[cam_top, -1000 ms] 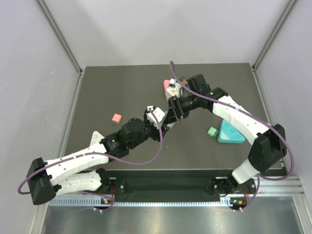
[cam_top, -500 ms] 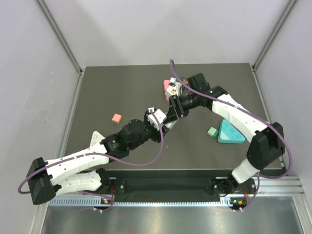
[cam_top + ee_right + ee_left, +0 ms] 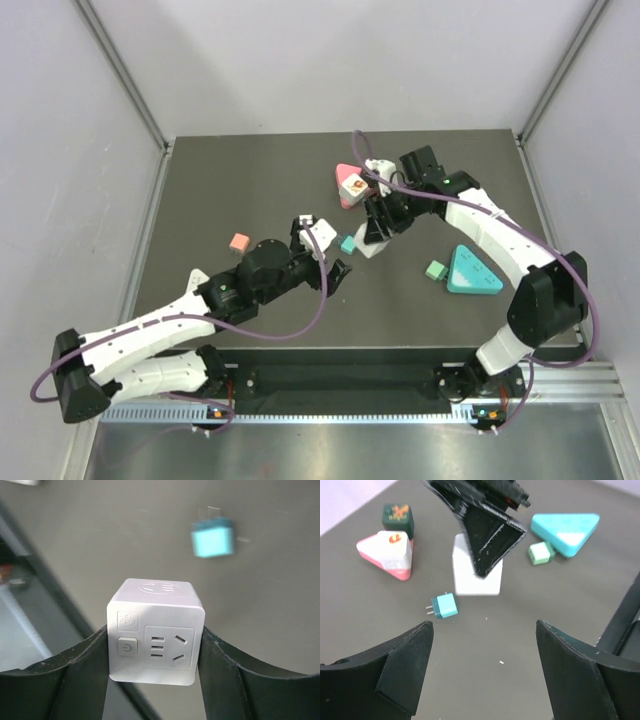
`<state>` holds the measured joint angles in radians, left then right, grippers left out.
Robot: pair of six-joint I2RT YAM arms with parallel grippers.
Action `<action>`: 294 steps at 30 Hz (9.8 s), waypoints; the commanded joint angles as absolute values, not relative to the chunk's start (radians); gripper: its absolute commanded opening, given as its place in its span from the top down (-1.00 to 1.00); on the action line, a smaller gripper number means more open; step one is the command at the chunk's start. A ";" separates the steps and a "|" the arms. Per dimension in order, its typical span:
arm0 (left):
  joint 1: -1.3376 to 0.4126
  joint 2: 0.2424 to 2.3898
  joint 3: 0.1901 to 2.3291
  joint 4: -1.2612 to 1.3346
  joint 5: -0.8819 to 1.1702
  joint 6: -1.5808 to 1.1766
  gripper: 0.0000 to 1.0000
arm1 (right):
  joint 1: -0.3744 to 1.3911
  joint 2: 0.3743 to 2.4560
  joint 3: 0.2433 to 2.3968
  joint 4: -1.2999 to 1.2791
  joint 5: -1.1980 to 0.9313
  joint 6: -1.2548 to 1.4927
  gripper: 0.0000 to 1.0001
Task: Insert the plug
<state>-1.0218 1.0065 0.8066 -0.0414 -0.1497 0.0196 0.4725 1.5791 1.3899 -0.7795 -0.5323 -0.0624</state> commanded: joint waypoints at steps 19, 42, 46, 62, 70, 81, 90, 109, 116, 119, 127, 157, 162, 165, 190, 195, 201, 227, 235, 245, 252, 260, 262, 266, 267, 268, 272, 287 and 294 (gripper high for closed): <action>-1.026 0.736 0.868 -0.160 -0.123 -0.034 -0.77 | -0.146 1.411 1.216 -0.833 -0.434 -0.774 1.00; -1.035 0.784 0.850 -0.150 -0.114 -0.044 -0.75 | -0.245 1.574 1.304 -1.026 -0.558 -0.949 1.00; -1.035 0.795 0.847 -0.150 -0.123 -0.043 -0.75 | -0.256 1.624 1.344 -1.057 -0.560 -0.983 1.00; -1.037 0.796 0.847 -0.146 -0.132 -0.037 -0.75 | -0.261 1.692 1.342 -1.069 -0.600 -1.006 1.00; -1.037 0.792 0.850 -0.147 -0.126 -0.037 -0.75 | -0.256 1.692 1.341 -1.074 -0.617 -0.989 1.00; -1.037 0.787 0.847 -0.146 -0.112 -0.046 -0.75 | -0.253 1.667 1.309 -1.091 -0.623 -0.993 1.00; -1.035 0.775 0.845 -0.143 -0.103 -0.052 -0.75 | -0.261 1.655 1.327 -1.072 -0.565 -0.953 1.00; -1.037 0.762 0.842 -0.143 -0.104 -0.052 -0.75 | -0.261 1.658 1.322 -1.065 -0.558 -0.948 1.00; -1.037 0.756 0.844 -0.143 -0.107 -0.051 -0.75 | -0.255 1.647 1.305 -1.080 -0.549 -0.942 1.00; -1.035 0.755 0.844 -0.141 -0.104 -0.051 -0.75 | -0.255 1.646 1.299 -1.066 -0.529 -0.933 1.00; -1.035 0.749 0.842 -0.140 -0.103 -0.051 -0.75 | -0.255 1.621 1.304 -1.066 -0.523 -0.914 1.00; -1.037 0.706 0.842 -0.130 -0.101 -0.054 -0.75 | -0.135 1.732 1.095 -0.925 -0.443 -0.873 1.00; -1.035 0.693 0.841 -0.129 -0.107 -0.052 -0.75 | -0.111 1.729 1.049 -0.888 -0.370 -0.868 1.00; -1.037 0.689 0.839 -0.127 -0.112 -0.052 -0.75 | -0.110 1.718 1.040 -0.856 -0.374 -0.848 1.00; -1.037 0.799 0.842 -0.127 -0.215 -0.089 -0.88 | -0.141 1.726 1.486 -0.718 -0.291 -0.664 -0.44; -1.037 0.816 0.859 -0.146 -0.224 -0.117 -0.89 | -0.144 1.690 1.479 -0.701 -0.328 -0.646 -0.99; -1.037 0.865 0.903 -0.204 -0.307 -0.150 -0.86 | -0.129 1.620 1.523 -0.677 -0.197 -0.478 -1.00; -0.779 1.667 1.239 -0.271 -0.169 -0.275 -0.52 | -0.135 1.661 1.347 -0.569 0.003 0.198 0.73; -0.779 1.796 1.304 -0.276 -0.126 -0.249 -0.53 | -0.135 1.678 1.351 -0.626 0.031 0.192 0.84; -0.778 1.910 1.374 -0.281 -0.141 -0.170 -0.55 | -0.117 1.493 1.398 -0.628 -0.078 0.254 -0.02; -0.753 1.997 1.469 -0.321 -0.135 -0.149 -0.50 | -0.083 1.303 1.227 -0.471 -0.221 0.351 -0.57; -0.747 2.026 1.493 -0.371 -0.055 -0.196 -0.19 | -0.026 1.180 1.030 -0.359 -0.281 0.403 -1.00; -0.746 2.031 1.488 -0.373 -0.034 -0.210 -0.01 | -0.008 1.177 0.997 -0.342 -0.270 0.400 -1.00; -0.746 2.048 1.496 -0.406 -0.029 -0.233 0.38 | 0.086 1.207 0.963 -0.380 -0.236 0.380 -0.99; -0.744 2.045 1.494 -0.419 -0.028 -0.239 0.46 | 0.115 1.207 0.957 -0.380 -0.239 0.376 -1.00; -0.742 2.040 1.491 -0.420 -0.023 -0.247 0.62 | 0.127 1.207 0.950 -0.379 -0.236 0.380 -0.99; -0.730 2.002 1.482 -0.425 0.043 -0.319 0.98 | 0.192 1.192 0.855 -0.304 -0.259 0.434 -0.99; -0.666 1.902 1.387 -0.324 0.173 -0.174 -0.03 | 0.353 1.296 0.713 -0.113 -0.278 0.612 -0.87; -0.667 1.777 1.260 -0.183 0.464 0.418 -0.10 | 0.307 1.177 0.749 -0.255 -0.188 0.508 -0.92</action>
<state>-0.6624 1.8931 1.3163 -0.3138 0.2852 0.0708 0.3309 1.2484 0.6964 -0.2253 -0.2173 0.5541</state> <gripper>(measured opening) 0.549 0.957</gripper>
